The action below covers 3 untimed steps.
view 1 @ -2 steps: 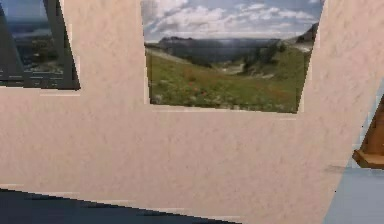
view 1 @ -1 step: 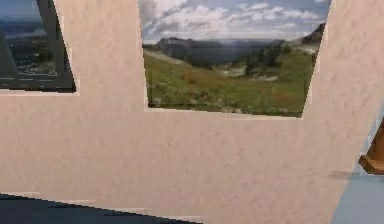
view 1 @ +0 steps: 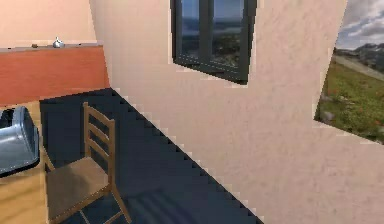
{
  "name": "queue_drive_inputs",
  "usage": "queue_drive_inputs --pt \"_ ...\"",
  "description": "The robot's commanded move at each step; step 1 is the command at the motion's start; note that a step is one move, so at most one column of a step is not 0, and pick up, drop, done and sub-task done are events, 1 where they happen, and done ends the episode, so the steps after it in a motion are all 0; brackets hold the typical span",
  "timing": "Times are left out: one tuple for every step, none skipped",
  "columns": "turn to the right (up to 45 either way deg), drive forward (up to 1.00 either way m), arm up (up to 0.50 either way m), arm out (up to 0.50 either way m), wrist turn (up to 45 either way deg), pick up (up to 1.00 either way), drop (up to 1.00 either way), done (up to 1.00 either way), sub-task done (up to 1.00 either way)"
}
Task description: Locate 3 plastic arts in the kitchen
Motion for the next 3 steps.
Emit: queue_drive_inputs --pt "0.0 1.0 0.0 0.0 0.0 0.0 0.0 0.0 0.0" --pt "-12.0 0.0 0.0 0.0 0.0 0.0 0.0 0.0 0.0" --pt "0.0 0.05 0.0 0.0 0.0 0.0 0.0 0.0 0.0"
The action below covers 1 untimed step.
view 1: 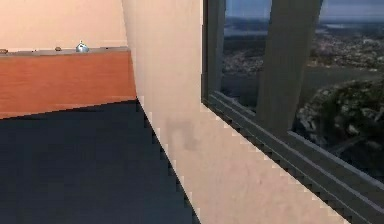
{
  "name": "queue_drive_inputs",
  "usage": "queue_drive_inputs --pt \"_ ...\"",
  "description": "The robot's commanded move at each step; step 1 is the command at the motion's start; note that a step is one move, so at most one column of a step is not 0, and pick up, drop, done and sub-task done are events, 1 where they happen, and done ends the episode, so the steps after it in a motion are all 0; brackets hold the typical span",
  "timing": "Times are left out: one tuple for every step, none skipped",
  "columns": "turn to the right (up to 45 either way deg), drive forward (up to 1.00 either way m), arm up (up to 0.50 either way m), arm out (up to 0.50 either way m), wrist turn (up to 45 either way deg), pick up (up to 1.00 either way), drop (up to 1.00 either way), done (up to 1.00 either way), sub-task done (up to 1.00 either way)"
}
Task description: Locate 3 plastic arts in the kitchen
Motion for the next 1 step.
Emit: queue_drive_inputs --pt "-21.0 0.0 0.0 0.0 0.0 0.0 0.0 0.0 0.0"
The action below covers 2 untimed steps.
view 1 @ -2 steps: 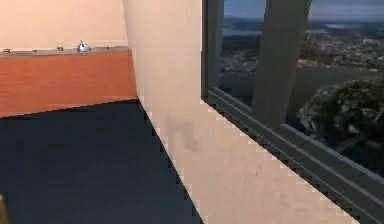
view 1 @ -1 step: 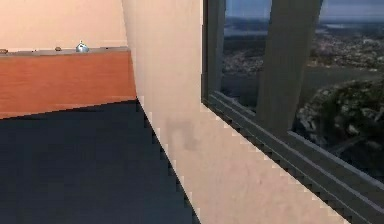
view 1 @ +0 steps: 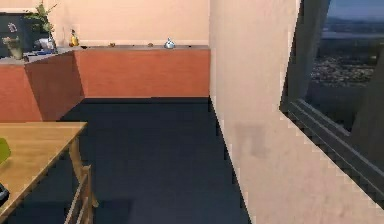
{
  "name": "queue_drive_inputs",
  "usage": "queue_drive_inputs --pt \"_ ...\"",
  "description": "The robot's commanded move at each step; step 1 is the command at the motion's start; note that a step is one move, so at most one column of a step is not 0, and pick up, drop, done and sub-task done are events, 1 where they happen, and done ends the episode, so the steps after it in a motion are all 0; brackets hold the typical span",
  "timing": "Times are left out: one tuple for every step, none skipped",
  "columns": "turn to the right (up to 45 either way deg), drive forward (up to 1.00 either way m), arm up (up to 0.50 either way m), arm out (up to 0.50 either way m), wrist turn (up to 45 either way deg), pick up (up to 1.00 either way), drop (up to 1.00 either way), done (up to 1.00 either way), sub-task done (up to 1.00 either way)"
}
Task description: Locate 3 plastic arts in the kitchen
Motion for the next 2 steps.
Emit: queue_drive_inputs --pt "0.0 0.3 0.0 0.0 0.0 0.0 0.0 0.0 0.0" --pt "0.0 0.45 0.0 0.0 0.0 0.0 0.0 0.0 0.0"
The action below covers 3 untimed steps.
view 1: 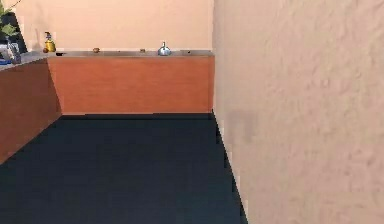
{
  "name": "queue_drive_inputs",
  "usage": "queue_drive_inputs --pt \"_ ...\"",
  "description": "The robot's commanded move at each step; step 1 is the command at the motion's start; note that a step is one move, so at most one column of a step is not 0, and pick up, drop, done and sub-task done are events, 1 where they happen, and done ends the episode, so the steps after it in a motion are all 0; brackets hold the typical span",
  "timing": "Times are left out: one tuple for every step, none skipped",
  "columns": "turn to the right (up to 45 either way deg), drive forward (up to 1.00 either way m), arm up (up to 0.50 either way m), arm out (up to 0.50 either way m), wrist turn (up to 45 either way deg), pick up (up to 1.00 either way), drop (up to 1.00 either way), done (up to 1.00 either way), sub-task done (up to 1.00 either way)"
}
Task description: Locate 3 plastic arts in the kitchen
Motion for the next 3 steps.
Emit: queue_drive_inputs --pt "-30.0 0.0 0.0 0.0 0.0 0.0 0.0 0.0 0.0" --pt "0.0 1.0 0.0 0.0 0.0 0.0 0.0 0.0 0.0" --pt "0.0 0.2 0.0 0.0 0.0 0.0 0.0 0.0 0.0"
